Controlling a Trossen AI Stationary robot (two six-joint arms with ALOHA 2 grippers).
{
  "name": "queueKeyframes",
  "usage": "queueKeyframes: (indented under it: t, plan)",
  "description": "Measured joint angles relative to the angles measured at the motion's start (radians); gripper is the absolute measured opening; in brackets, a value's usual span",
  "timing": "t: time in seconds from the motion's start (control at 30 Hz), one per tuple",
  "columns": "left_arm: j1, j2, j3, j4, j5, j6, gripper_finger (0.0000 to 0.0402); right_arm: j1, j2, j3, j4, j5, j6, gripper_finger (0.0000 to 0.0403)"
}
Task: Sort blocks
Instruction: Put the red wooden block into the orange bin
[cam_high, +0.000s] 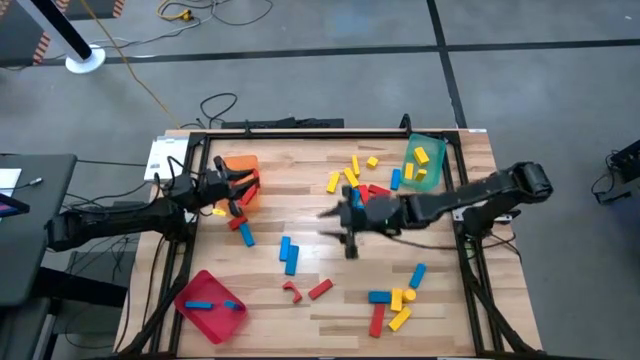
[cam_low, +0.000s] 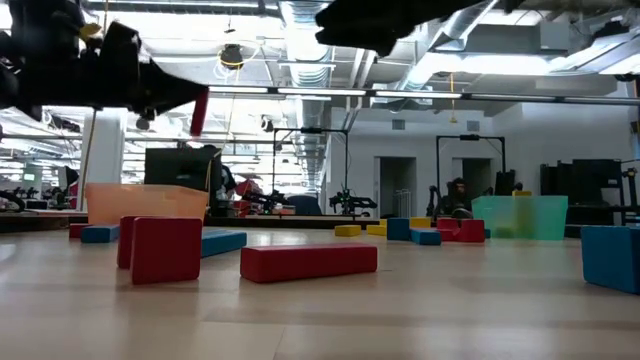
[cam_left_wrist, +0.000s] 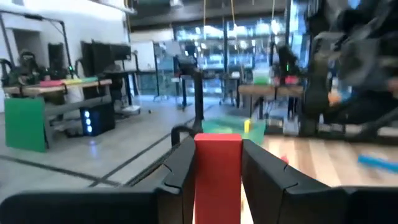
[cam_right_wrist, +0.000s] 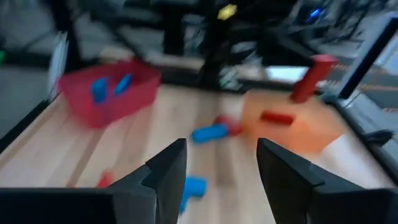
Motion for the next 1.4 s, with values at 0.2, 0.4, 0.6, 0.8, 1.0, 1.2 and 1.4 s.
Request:
queueKeyframes:
  t: [0.2, 0.4, 0.6, 0.8, 1.0, 1.2, 1.4]
  plan:
    - [0.0, 0.001, 0.0, 0.163, -0.052, -0.086, 0.0095, -0.119, 0.06, 0.001, 0.214, -0.032, -0.001, 0.021]
    - [-0.001, 0.018, 0.0, 0.218, -0.114, -0.127, 0.0095, -0.165, 0.262, 0.083, 0.417, -0.034, -0.026, 0.021]
    - [-0.016, 0.078, 0.0, 0.288, -0.116, -0.161, 0.0095, -0.168, 0.44, 0.228, 0.508, 0.061, -0.121, 0.021]
    - [-0.05, 0.151, 0.0, 0.355, -0.122, -0.168, 0.0096, -0.173, 0.562, 0.376, 0.485, 0.145, -0.166, 0.021]
    - [-0.085, 0.223, 0.0, 0.409, -0.137, -0.156, 0.0096, -0.187, 0.619, 0.457, 0.492, 0.177, -0.171, 0.021]
    - [-0.105, 0.293, 0.0, 0.468, -0.167, -0.135, 0.0096, -0.186, 0.622, 0.474, 0.493, 0.176, -0.158, 0.021]
    - [-0.12, 0.386, 0.003, 0.596, -0.184, -0.137, 0.0096, -0.192, 0.622, 0.474, 0.479, 0.172, -0.11, 0.021]
